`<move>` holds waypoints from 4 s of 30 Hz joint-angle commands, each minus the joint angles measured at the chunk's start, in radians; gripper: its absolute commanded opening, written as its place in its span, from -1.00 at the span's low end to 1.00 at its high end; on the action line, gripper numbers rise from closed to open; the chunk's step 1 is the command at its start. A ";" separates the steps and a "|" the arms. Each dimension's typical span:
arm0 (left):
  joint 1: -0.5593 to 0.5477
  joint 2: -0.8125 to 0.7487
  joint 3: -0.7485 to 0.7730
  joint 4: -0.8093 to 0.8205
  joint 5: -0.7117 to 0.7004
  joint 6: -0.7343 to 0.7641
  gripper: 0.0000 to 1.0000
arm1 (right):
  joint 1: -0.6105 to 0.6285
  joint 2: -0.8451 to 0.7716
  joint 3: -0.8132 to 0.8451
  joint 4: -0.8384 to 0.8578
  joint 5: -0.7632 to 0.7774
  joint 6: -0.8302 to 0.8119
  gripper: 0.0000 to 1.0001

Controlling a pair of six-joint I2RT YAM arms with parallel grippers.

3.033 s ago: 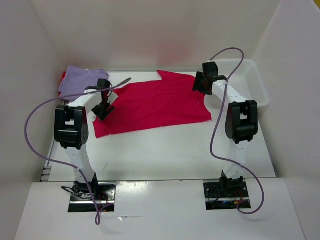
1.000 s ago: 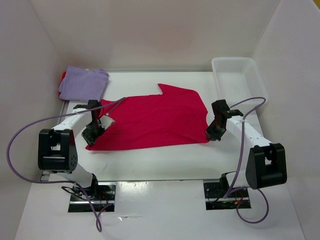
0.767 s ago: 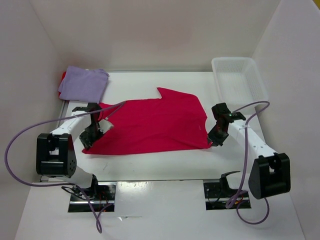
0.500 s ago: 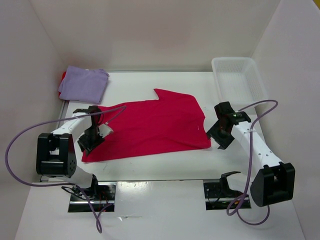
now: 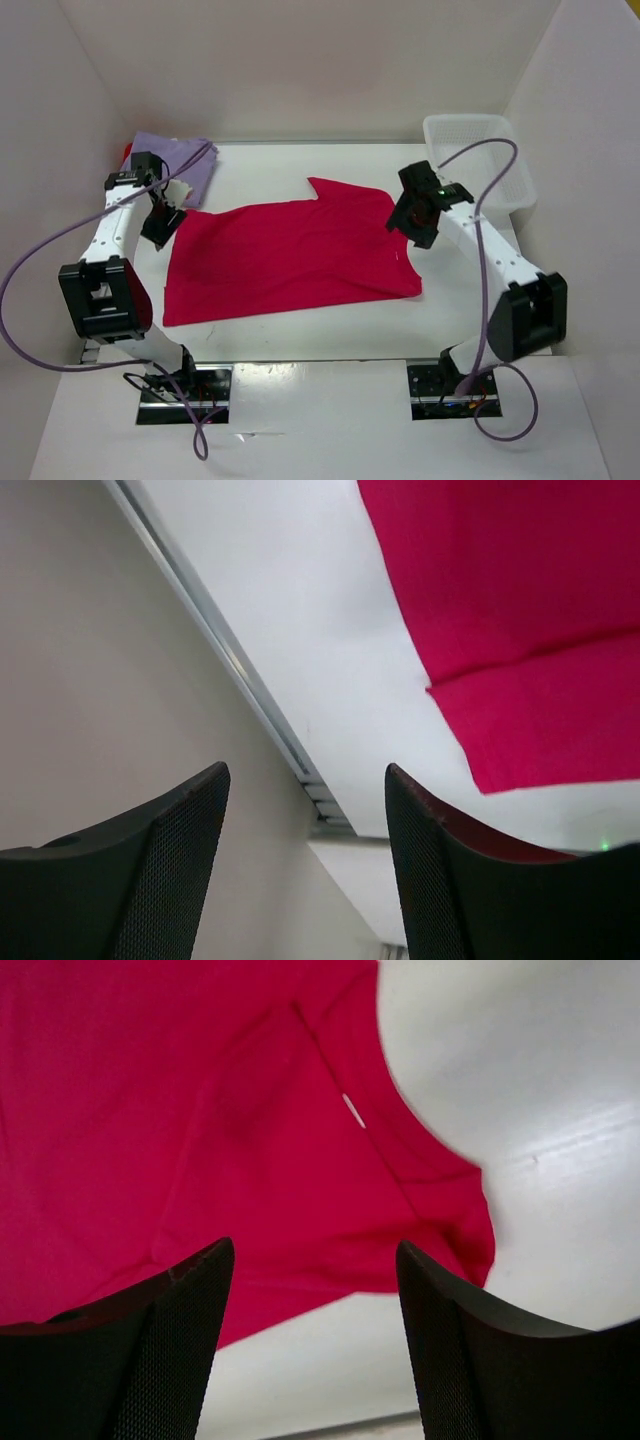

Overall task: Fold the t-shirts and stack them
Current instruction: Grap the side of the flattened tshirt furthest away from the robot with both arms, then fold the other side of the tshirt into a rectangle

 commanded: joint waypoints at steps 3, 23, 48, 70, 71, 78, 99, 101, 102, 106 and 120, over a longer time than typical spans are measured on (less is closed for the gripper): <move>0.005 0.094 0.105 0.088 0.192 -0.058 0.42 | 0.052 0.217 0.157 0.206 0.055 -0.179 0.45; 0.080 0.418 0.134 0.516 0.361 -0.345 0.45 | 0.029 1.275 1.378 0.087 0.004 -0.507 0.50; 0.092 0.589 0.205 0.520 0.608 -0.354 -1.00 | 0.074 1.152 1.260 0.078 -0.059 -0.538 -1.00; 0.102 0.091 -0.232 0.438 0.506 -0.003 -1.00 | 0.186 0.330 0.053 0.426 -0.149 -0.292 -1.00; 0.102 0.079 -0.246 0.438 0.506 0.011 -1.00 | 0.200 0.318 -0.005 0.426 -0.149 -0.281 -1.00; 0.071 0.058 -0.302 0.397 0.414 0.040 -1.00 | 0.221 0.205 -0.124 0.406 -0.229 -0.270 -0.16; 0.062 0.059 -0.283 0.406 0.386 0.012 -1.00 | 0.114 0.506 0.217 0.421 -0.229 -0.393 -0.09; 0.062 0.059 -0.283 0.406 0.386 0.012 -1.00 | 0.114 0.526 0.217 0.421 -0.241 -0.382 -0.09; 0.062 0.059 -0.283 0.406 0.386 0.002 -1.00 | 0.114 0.540 0.217 0.430 -0.241 -0.382 -0.09; 0.062 0.059 -0.273 0.415 0.398 -0.008 -1.00 | 0.114 0.569 0.217 0.420 -0.241 -0.371 -0.09; 0.062 0.108 -0.058 0.522 0.358 -0.135 -1.00 | 0.037 0.574 0.431 0.380 -0.123 -0.408 -1.00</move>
